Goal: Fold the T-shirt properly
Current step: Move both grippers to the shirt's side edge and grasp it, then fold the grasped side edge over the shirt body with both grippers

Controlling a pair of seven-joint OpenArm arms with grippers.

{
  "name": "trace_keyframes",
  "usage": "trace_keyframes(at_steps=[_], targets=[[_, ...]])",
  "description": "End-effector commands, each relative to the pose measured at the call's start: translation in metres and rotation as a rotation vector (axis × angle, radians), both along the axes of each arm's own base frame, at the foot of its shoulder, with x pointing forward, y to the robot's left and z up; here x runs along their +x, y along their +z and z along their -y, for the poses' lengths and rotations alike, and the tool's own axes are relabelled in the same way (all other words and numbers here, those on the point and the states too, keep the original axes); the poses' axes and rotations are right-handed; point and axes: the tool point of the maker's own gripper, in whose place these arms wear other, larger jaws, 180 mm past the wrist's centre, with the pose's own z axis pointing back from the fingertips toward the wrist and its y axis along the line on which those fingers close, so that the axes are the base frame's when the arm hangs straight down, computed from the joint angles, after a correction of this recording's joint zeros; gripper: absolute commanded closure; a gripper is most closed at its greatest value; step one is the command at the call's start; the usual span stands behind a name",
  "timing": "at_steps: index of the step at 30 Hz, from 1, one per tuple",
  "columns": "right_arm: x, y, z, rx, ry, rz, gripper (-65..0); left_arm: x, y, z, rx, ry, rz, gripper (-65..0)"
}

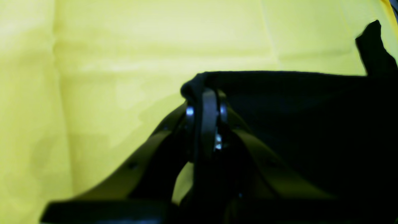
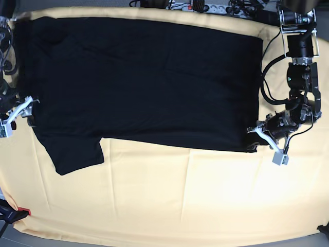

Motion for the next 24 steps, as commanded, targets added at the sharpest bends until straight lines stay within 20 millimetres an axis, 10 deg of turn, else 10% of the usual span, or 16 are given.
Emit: trace_keyframes(at_steps=[1, 8, 17, 20, 24], targets=[[0.016, 0.016, 0.015, 0.018, -0.026, 0.043, -43.2, 0.009, 0.019, -0.005, 0.0, 0.003, 0.057, 0.0], [0.059, -0.015, 0.045, 0.317, -0.114, -0.045, -43.2, 0.0, 0.008, -0.005, 0.001, 0.001, 0.025, 0.0], [0.048, -0.042, 0.005, 0.642, -0.018, -0.156, -42.5, -0.001, 0.007, -0.004, 0.003, -0.002, 0.023, 0.0], [0.053, -0.04, 0.006, 0.643, -0.025, -0.126, -32.5, -0.001, 0.007, -0.004, 0.002, -0.003, 0.026, 0.0], [0.062, -0.032, 0.015, 0.619, -0.047, -0.056, -0.7, -0.002, 0.009, 0.0, 0.007, -0.039, 0.044, 0.0]])
